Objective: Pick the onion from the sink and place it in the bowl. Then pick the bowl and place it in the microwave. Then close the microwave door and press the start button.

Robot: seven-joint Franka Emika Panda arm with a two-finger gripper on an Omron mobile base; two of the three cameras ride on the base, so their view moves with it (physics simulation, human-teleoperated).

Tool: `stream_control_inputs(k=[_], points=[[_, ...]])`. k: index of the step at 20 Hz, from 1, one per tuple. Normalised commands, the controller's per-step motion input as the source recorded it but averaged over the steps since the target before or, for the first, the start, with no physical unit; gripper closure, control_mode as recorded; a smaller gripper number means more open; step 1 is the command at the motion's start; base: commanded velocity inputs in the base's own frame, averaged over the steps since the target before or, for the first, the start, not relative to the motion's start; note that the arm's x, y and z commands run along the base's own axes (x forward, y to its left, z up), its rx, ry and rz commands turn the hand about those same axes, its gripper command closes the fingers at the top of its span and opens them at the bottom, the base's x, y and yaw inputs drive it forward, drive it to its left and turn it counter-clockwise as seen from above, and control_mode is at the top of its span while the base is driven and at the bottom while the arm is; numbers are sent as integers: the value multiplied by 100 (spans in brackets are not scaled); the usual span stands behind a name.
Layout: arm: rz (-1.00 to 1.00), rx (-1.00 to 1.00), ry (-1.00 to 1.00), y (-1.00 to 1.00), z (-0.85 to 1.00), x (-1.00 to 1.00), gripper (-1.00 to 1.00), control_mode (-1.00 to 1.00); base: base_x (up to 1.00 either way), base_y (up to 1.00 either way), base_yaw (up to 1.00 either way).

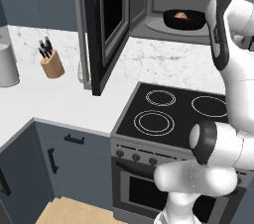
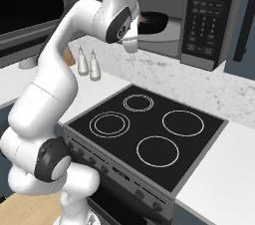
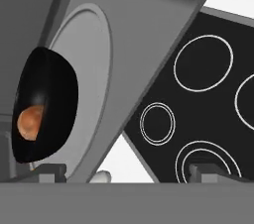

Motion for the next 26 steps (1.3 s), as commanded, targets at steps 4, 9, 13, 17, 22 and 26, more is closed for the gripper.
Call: stream_control_inputs(k=[4, 9, 13, 17, 22, 26], points=[[0, 2, -16, 27, 0, -100, -100, -100, 0, 0, 0], [-1, 1, -6, 40, 0, -100, -100, -100, 0, 0, 0], [0, 0, 0, 44, 0, -100, -100, -100, 0, 0, 0], [0, -5, 0, 45, 1, -100, -100, -100, 0, 0, 0], [0, -7, -2, 61, 1, -92, -100, -100, 0, 0, 0], [-3, 0, -19, 73, 0, -74, -100, -100, 0, 0, 0]])
